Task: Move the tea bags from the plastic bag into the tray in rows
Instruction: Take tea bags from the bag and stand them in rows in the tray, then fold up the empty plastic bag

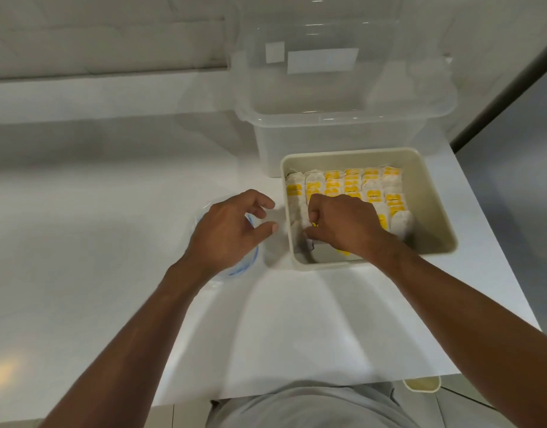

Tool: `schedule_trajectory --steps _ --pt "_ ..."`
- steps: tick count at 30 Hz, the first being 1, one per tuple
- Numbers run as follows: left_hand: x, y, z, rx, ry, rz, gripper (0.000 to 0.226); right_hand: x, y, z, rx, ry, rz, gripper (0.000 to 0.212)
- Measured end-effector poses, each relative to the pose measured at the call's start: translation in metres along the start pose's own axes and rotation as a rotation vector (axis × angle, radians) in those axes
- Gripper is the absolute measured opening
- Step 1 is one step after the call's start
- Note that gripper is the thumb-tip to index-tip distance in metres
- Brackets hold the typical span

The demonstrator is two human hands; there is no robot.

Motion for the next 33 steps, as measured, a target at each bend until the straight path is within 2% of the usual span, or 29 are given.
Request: schedule_trajectory --steps 4,7,12,14,18,20,23,26,29,31,33 --pt "0.02 -0.008 0.023 0.033 0.119 -0.095 0.025 0.018 -0.012 0.005 0.038 0.298 -0.067 0.025" --pt "0.035 -0.013 0.035 0.053 0.22 -0.138 0.029 0.033 -0.023 0.024 0.045 0.416 -0.178 0.022" --pt "0.045 -0.02 0.049 0.046 0.198 -0.19 0.037 0.043 -0.034 0.071 0.114 0.568 -0.249 0.018" --pt "0.045 -0.023 0.053 0.053 0.199 -0.224 0.042 0.04 -0.031 0.089 0.177 0.506 -0.228 0.032" --pt "0.044 -0.028 0.064 0.123 0.278 -0.27 0.057 0.031 -0.002 0.118 0.193 0.092 -0.165 0.063" --pt "0.043 -0.029 0.069 0.17 0.315 -0.274 0.065 0.024 0.019 0.127 0.177 -0.095 -0.174 0.066" --pt "0.042 -0.029 0.072 0.247 0.259 -0.267 0.071 0.019 0.041 0.132 0.107 -0.211 -0.192 0.051" --pt "0.041 -0.035 0.076 0.296 0.213 -0.243 0.078 0.021 0.047 0.135 0.059 -0.215 -0.212 0.031" --pt "0.036 -0.044 0.082 0.345 0.123 -0.203 0.086 0.024 0.047 0.131 0.012 -0.125 -0.219 0.023" --pt "0.033 -0.045 0.086 0.313 0.064 -0.221 0.079 0.032 0.043 0.126 -0.016 0.0 -0.192 0.022" --pt "0.036 -0.041 0.088 0.277 0.005 -0.27 0.061 0.039 0.035 0.121 -0.035 0.162 -0.176 0.018"
Point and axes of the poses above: each hand's wrist, its own y-axis towards the middle knuckle, its own x-axis out of the back of the hand, z = x × y, the point moved 1 cm from there along y, towards the middle knuckle, and after that the axes turned 11 degrees about -y, right-handed, at the moved point
